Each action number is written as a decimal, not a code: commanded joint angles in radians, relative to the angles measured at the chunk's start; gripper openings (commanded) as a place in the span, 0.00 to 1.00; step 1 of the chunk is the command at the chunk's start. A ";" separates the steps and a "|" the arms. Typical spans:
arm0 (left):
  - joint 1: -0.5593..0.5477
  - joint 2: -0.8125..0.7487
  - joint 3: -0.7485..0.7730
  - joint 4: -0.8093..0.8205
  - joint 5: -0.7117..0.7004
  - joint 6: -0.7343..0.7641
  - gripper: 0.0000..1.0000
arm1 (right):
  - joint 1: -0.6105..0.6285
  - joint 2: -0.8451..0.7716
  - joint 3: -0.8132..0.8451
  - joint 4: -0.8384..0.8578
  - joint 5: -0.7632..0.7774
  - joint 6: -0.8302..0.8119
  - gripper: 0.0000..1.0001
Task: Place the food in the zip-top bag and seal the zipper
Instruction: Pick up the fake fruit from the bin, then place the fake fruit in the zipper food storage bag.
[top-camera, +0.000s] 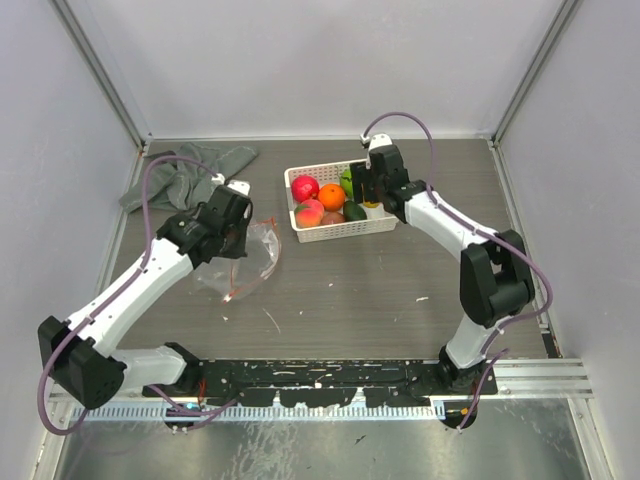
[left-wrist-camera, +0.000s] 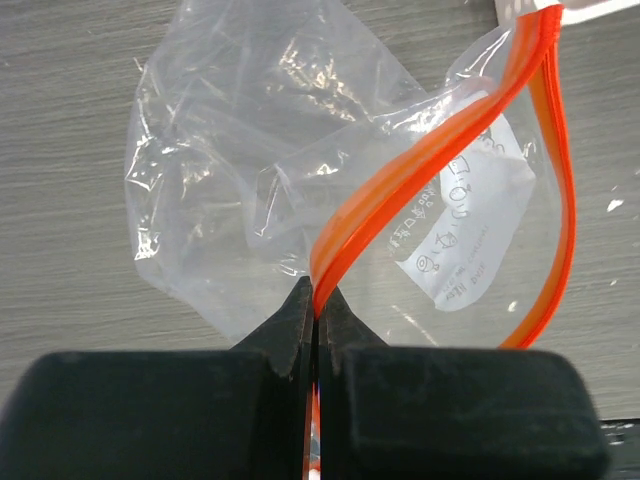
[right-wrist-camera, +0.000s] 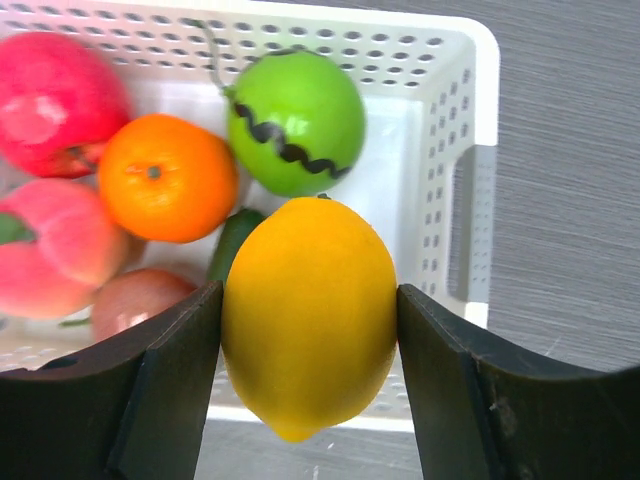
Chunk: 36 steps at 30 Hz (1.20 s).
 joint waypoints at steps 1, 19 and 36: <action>0.005 0.028 0.073 0.010 0.007 -0.162 0.00 | 0.056 -0.135 -0.024 0.063 -0.080 0.056 0.38; 0.005 0.009 0.049 0.093 0.094 -0.391 0.00 | 0.307 -0.428 -0.265 0.411 -0.209 0.354 0.37; 0.005 -0.052 0.007 0.143 0.140 -0.448 0.00 | 0.454 -0.349 -0.418 0.816 -0.277 0.474 0.38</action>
